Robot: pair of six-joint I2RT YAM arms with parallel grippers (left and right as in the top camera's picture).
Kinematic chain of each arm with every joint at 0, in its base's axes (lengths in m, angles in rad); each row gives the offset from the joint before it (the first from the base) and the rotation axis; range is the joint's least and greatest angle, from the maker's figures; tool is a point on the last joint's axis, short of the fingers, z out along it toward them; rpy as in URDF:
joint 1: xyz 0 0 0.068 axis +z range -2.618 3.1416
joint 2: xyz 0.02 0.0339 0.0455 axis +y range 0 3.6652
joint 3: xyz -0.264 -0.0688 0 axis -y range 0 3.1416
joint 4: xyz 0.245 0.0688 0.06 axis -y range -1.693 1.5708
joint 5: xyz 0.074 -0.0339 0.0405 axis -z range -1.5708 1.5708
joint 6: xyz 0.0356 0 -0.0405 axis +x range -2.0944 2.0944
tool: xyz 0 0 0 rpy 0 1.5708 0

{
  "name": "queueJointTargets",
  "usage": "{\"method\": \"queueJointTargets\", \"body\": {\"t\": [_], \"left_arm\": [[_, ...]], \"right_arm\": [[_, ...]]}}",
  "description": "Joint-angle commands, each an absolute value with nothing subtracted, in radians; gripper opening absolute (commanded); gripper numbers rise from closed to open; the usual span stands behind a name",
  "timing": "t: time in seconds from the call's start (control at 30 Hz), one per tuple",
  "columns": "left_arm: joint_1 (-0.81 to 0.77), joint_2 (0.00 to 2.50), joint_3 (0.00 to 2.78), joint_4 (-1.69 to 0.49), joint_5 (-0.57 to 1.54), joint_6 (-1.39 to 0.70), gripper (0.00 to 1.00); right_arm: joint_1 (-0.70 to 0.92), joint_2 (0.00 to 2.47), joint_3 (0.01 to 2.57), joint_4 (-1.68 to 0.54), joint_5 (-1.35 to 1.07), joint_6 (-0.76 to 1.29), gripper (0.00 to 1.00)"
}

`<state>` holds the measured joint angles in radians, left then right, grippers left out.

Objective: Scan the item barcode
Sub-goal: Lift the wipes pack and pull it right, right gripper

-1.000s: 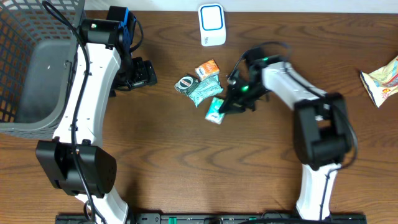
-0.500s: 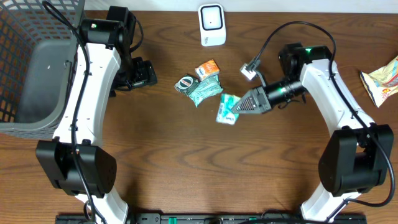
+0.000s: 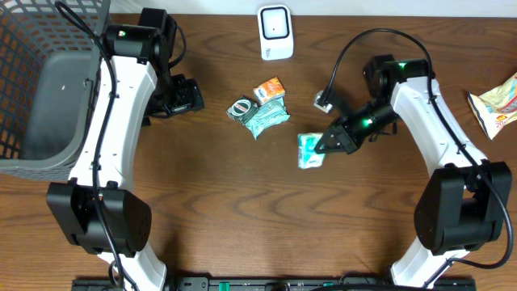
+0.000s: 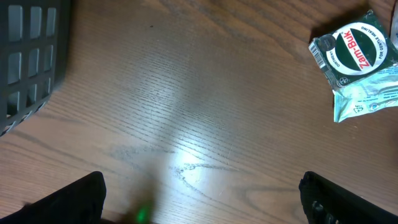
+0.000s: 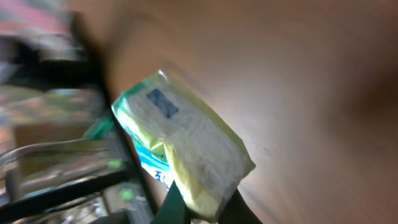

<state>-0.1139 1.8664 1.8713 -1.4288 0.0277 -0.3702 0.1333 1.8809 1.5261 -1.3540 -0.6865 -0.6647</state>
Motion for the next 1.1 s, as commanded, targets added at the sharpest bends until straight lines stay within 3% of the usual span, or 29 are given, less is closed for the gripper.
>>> {"method": "queueJointTargets", "body": {"t": [0.0,0.23,0.4,0.63,0.7,0.77,1.07], "left_arm": [[-0.113,1.85,1.869,-1.431,0.03,-0.376,0.97],[-0.113,1.85,1.869,-1.431,0.03,-0.376,0.97],[-0.113,1.85,1.869,-1.431,0.03,-0.376,0.98],[-0.113,1.85,1.869,-1.431,0.03,-0.376,0.98],[-0.113,1.85,1.869,-1.431,0.03,-0.376,0.98],[-0.113,1.85,1.869,-1.431,0.03,-0.376,0.98],[-0.113,1.85,1.869,-1.431,0.03,-0.376,0.98]], "right_arm": [[0.133,1.88,1.491,-1.29,-0.401,-0.355,0.03],[0.133,1.884,1.355,-1.097,-0.298,-0.169,0.08],[0.131,1.884,1.287,-1.0,-0.297,-0.087,0.38],[0.113,1.883,1.372,-1.071,-0.313,0.071,0.41],[0.11,1.883,1.4,-1.088,-0.341,0.128,0.47],[0.111,1.883,1.408,-1.08,-0.351,0.2,0.6],[0.136,1.884,1.31,-0.91,-0.318,0.289,0.59]]}}
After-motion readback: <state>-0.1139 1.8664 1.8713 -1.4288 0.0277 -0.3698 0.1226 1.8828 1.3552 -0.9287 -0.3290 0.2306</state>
